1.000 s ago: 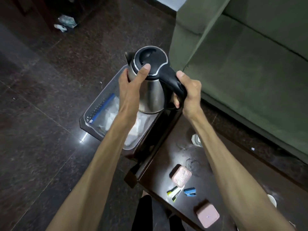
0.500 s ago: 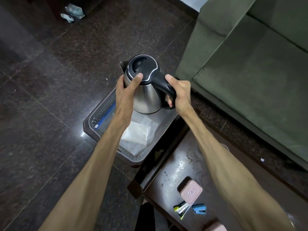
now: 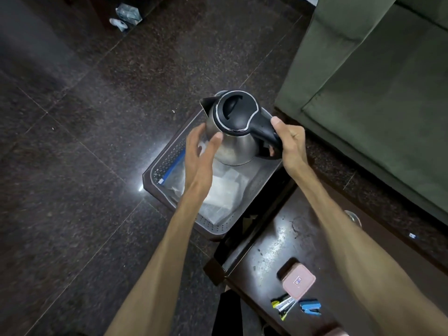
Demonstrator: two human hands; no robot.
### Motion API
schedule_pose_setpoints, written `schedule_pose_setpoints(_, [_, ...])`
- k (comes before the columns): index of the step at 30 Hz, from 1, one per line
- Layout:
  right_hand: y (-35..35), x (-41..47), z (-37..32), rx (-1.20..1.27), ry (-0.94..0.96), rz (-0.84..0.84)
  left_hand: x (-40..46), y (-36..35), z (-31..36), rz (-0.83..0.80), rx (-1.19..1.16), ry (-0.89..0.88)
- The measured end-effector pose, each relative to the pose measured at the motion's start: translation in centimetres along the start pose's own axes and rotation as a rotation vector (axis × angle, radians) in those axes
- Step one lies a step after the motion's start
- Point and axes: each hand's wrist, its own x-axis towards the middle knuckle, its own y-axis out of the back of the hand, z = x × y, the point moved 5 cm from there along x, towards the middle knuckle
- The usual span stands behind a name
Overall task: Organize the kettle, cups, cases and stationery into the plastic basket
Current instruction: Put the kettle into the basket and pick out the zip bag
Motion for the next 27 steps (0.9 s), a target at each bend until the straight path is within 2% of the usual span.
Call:
schedule_pose_setpoints(2, [0.1, -0.1, 0.0, 0.002, -0.017, 0.047, -0.3, 2.1, -1.2, 0.115, 0.263, 0.003])
schedule_pose_setpoints(4, [0.6, -0.6, 0.2, 0.019, -0.051, 0.132, -0.3, 4.5, -2.3, 0.182, 0.623, 0.021])
schedule_pose_setpoints(7, [1.9, -3.0, 0.4, -0.013, -0.050, 0.307, 0.4, 6.2, -4.1, 0.085, 1.062, 0.102])
schedule_pose_setpoints(10, [2.9, -6.0, 0.5, -0.070, -0.036, 0.437, 0.9, 6.3, -4.9, 0.001, 1.249, 0.129])
schedule_pose_setpoints(13, [3.4, -8.8, 0.9, -0.085, -0.090, 0.575, 1.3, 6.7, -5.0, 0.042, 1.200, 0.172])
schedule_pose_setpoints(16, [2.7, -10.8, 1.3, -0.062, -0.168, 0.587, 0.9, 7.3, -4.4, 0.130, 1.080, 0.169])
schedule_pose_setpoints(22, [-1.3, -12.2, 1.0, -0.108, -0.237, 0.351, -2.5, 6.9, -1.1, 0.235, 0.924, -0.071])
schedule_pose_setpoints(27, [-3.6, -11.8, 0.2, -0.194, -0.278, 0.156, -5.8, 8.2, 1.5, 0.371, 0.746, -0.161])
